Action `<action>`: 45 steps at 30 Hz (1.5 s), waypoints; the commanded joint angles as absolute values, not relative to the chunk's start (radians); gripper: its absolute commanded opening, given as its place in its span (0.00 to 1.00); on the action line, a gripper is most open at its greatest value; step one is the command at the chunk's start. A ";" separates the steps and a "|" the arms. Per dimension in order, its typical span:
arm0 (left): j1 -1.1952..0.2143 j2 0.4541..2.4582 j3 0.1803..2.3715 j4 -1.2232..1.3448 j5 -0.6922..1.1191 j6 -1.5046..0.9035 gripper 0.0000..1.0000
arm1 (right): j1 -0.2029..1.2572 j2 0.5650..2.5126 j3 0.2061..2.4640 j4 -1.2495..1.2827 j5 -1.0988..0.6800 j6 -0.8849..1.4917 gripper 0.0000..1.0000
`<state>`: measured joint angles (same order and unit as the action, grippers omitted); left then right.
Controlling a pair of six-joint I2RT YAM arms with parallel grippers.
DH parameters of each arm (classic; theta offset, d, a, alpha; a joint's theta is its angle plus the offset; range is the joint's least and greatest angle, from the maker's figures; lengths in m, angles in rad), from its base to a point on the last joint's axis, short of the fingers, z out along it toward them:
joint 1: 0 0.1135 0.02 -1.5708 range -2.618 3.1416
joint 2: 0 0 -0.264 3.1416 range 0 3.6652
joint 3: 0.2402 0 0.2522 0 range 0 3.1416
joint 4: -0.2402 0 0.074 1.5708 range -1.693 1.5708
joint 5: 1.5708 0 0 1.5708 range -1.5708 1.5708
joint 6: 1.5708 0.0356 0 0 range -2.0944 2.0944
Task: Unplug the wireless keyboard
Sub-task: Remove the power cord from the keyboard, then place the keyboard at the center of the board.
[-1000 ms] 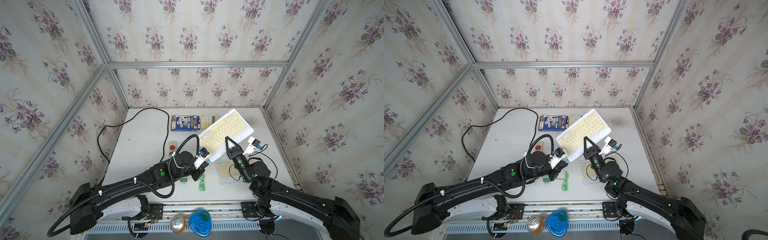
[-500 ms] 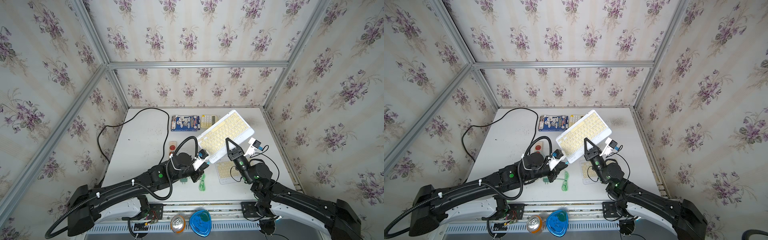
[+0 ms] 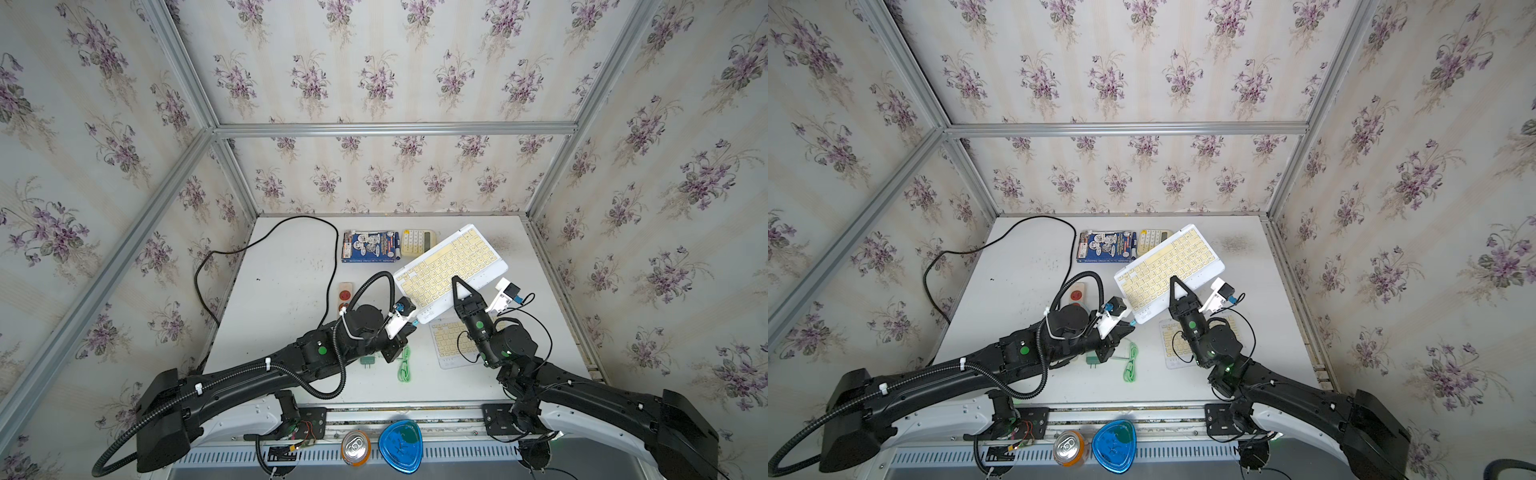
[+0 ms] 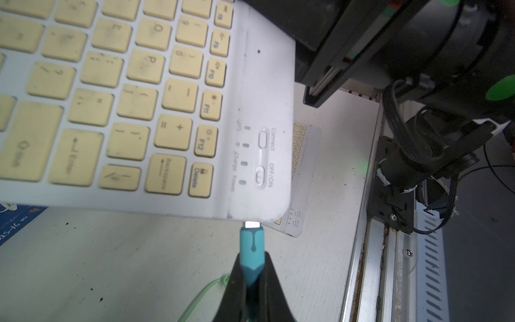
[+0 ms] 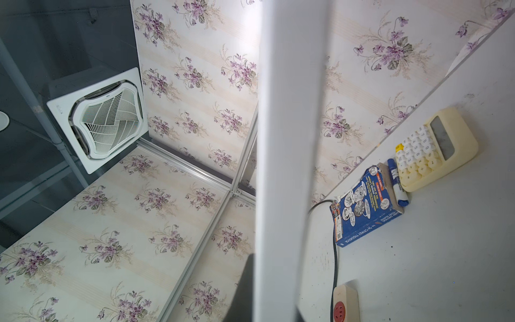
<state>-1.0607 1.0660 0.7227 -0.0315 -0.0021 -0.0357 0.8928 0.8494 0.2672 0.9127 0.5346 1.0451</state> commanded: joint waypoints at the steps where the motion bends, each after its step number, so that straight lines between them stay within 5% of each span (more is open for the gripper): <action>1: -1.061 1.065 0.722 -0.014 -0.008 -0.029 0.00 | 0.891 0.836 0.263 0.990 0.629 0.981 0.00; 23: -1.060 1.100 0.713 0.003 -0.044 -0.022 0.00 | 0.768 0.666 0.294 0.444 0.638 1.202 0.00; 45: -0.966 1.346 0.837 -0.136 -0.068 -0.110 0.00 | 0.694 1.038 0.337 0.072 0.640 1.865 0.00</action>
